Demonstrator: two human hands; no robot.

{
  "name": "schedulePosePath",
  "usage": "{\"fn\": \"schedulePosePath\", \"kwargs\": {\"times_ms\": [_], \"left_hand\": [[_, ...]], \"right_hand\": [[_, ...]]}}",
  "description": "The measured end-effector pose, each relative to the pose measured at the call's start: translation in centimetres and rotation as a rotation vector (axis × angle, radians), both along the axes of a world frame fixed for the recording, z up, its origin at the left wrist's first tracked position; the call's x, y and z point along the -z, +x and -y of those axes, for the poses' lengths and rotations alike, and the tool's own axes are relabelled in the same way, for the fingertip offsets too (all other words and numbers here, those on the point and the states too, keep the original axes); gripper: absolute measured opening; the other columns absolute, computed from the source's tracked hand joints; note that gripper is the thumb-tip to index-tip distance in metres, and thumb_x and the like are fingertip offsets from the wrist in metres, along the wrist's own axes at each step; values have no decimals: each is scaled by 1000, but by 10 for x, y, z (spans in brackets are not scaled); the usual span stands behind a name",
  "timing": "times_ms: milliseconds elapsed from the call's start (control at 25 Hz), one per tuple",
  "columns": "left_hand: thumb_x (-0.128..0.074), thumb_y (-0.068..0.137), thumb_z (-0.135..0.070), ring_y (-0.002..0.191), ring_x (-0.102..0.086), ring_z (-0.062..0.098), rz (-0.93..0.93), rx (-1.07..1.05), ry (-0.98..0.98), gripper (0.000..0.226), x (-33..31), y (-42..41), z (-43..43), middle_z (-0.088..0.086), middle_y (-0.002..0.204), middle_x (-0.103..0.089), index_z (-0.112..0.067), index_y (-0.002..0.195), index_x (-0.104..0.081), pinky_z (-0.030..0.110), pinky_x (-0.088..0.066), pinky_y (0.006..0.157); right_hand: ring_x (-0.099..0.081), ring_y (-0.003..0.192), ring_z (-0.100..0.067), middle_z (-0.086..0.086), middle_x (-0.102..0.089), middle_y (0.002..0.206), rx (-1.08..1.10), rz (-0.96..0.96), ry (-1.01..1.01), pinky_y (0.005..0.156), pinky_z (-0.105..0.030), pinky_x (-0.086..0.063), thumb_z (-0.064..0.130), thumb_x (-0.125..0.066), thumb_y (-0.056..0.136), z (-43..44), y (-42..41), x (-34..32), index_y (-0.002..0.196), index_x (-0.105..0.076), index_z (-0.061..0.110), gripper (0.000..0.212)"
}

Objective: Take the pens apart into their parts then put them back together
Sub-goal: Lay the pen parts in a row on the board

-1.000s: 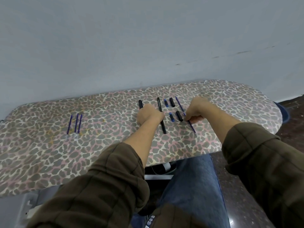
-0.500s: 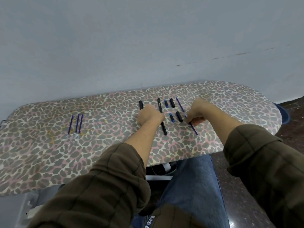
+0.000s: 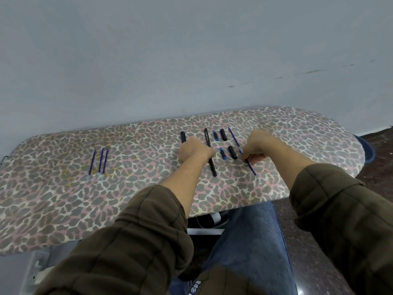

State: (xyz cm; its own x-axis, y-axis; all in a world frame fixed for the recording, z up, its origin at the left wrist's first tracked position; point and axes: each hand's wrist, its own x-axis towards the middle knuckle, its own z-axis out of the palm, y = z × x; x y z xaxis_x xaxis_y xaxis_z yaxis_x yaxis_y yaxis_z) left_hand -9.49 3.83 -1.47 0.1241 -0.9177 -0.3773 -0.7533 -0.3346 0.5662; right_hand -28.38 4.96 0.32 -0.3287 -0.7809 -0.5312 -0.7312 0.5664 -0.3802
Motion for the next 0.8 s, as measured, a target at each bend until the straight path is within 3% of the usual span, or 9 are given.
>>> {"fn": "schedulePosePath", "kwargs": {"times_ms": [200, 280, 400, 480, 560, 640, 800], "left_hand": [[-78, 84, -45, 80, -76, 17, -37, 49, -21, 38, -3, 10, 3, 4, 90, -78, -9, 96, -73, 35, -63, 80], [-73, 87, -48, 68, -68, 15, -35, 44, -81, 40, -10, 19, 10, 3, 88, -77, -9, 94, -72, 31, -61, 76], [-68, 91, -44, 57, -50, 15, -41, -8, -203, 36, -31, 43, 23, 1, 70, -59, -13, 75, -60, 26, -46, 53], [-65, 91, -39, 52, -48, 16, -44, -26, -265, 36, -45, 60, 29, -2, 62, -52, -18, 66, -51, 23, -35, 48], [-63, 90, -33, 54, -56, 19, -52, -46, -300, 31, -57, 81, 32, -1, 61, -57, -20, 64, -54, 23, -39, 51], [-62, 91, -29, 62, -65, 22, -72, -50, -317, 26, -61, 96, 32, 0, 65, -62, -21, 67, -60, 26, -47, 58], [-60, 94, -27, 71, -70, 27, -128, -48, -324, 21, -53, 120, 31, 7, 74, -70, -20, 76, -67, 30, -48, 61]], "right_hand": [[-76, 65, -24, -12, -77, 67, -19, -32, 17, 75, -38, -66, 6, -87, 82, 1, 2, -14, 85, -72, -1, 16], [-75, 60, -22, -11, -77, 66, -13, -52, -34, 60, -33, -64, 9, -86, 84, 6, 2, -28, 84, -73, -1, 17], [-69, 47, -15, -8, -74, 59, -42, -133, -208, 42, -23, -53, 13, -82, 87, 19, 14, -54, 78, -76, -1, 18], [-74, 57, -18, -8, -76, 63, -97, -179, -328, 54, -29, -62, 14, -79, 85, 28, 30, -66, 76, -79, 0, 16], [-79, 73, -23, -10, -79, 72, -147, -156, -396, 72, -37, -66, 13, -75, 85, 36, 58, -73, 77, -81, 1, 16], [-79, 76, -23, -10, -78, 71, -195, -128, -421, 74, -38, -66, 13, -71, 86, 42, 88, -73, 77, -81, 2, 17], [-78, 73, -23, -10, -77, 70, -298, -154, -367, 75, -39, -66, 11, -69, 85, 48, 137, -48, 81, -81, 2, 15]]}}
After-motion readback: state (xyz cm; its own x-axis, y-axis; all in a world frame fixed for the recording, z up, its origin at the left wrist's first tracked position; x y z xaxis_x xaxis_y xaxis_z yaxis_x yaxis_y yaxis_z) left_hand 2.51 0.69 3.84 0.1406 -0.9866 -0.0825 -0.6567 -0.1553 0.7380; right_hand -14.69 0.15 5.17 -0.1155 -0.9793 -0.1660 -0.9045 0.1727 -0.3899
